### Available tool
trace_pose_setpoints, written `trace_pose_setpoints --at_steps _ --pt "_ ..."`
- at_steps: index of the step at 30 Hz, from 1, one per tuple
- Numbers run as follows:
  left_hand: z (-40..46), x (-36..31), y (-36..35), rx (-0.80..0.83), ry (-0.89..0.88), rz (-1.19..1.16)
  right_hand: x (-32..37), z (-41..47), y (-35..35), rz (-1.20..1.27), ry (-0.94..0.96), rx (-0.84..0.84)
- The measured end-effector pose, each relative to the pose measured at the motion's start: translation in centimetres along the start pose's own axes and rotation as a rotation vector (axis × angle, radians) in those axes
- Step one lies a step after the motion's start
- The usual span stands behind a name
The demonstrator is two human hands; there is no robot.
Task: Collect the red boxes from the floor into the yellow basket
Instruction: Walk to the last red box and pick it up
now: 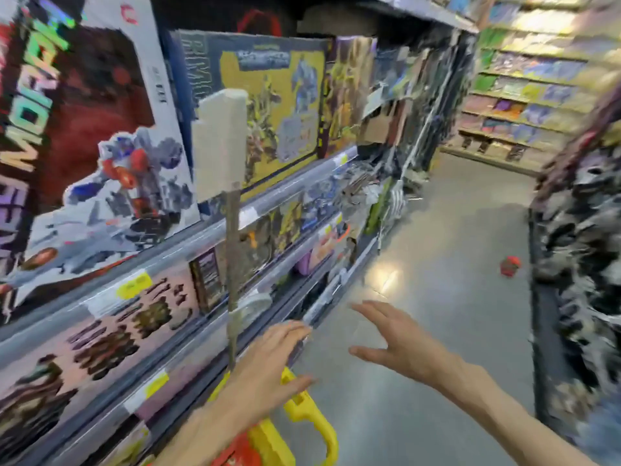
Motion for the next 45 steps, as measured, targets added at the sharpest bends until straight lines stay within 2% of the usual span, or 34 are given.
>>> trace_pose_setpoints --at_steps 3,10,21,29,36,45 --pt "6.9 -5.2 -1.8 0.046 -0.156 0.020 -5.1 -3.1 5.6 -0.025 -0.105 -0.109" --pt "23.6 -13.2 -8.3 0.111 -0.331 0.046 -20.4 -8.7 13.1 -0.017 -0.312 -0.222" --pt "46.8 -21.7 -19.7 0.110 -0.442 0.010 -43.0 -11.9 24.0 -0.127 -0.455 -0.292" --pt "63.0 -19.9 -26.5 0.145 -0.483 -0.004 -58.1 -5.7 26.7 -0.141 -0.502 -0.311" --pt "82.6 -17.8 -31.5 0.160 -0.536 -0.028 -73.3 3.3 30.1 -0.150 -0.559 -0.278" --pt "106.4 -15.7 -37.3 0.215 -0.564 -0.036 -92.8 14.5 35.8 -0.131 -0.646 -0.331"
Point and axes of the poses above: each hand's wrist, its own z-axis towards the middle knuckle, its own y-axis out of the back of the hand, x = y × z, the point moved 8 cm from there along z, towards the middle knuckle, and after that the axes turned 3 degrees about -z, right-handed, at the moved point
